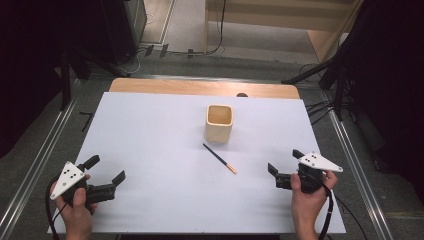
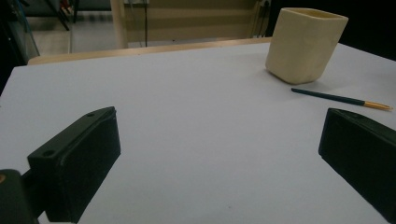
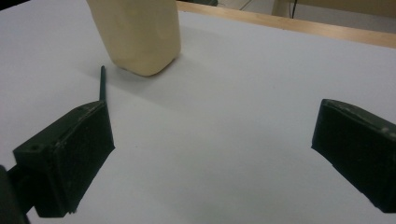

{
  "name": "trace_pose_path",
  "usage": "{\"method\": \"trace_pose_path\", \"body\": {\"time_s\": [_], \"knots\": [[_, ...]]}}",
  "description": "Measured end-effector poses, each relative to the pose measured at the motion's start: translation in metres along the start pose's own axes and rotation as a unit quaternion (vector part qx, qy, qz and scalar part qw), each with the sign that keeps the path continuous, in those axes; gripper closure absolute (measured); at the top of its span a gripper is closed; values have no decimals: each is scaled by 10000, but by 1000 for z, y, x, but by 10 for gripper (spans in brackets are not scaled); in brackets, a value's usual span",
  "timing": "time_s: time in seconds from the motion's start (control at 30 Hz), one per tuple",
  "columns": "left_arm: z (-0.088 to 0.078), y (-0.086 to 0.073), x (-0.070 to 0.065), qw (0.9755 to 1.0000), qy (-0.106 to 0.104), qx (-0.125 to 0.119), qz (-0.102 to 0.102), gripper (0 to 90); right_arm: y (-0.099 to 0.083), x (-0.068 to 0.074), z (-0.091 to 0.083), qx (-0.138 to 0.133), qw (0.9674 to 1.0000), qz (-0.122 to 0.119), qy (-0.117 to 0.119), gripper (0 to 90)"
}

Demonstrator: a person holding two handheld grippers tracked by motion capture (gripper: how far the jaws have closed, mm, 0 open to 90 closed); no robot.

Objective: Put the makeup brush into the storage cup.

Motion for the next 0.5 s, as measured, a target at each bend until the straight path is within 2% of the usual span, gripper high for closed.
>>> {"method": "trace_pose_path", "body": {"time_s": [0.17,0.33,0.5], "knots": [[0,0,-1,10000,0,2,29,0,3,3,5,1,10000,20,34,0],[0,0,-1,10000,-17,-13,12,0,9,10,13,121,9998,-106,74,0],[1,1,-2,10000,-41,-32,17,0,18,15,17,117,9997,-198,94,2]]}}
Point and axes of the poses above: each handheld gripper's, and its own axes: z roughly forward along the jaws, y roughly out of its top, x roughly to its left, the point moved 3 cm from there along z, roughly forward along the jaws, and after that the axes turned 4 degrees about z, right-handed, at the moved point
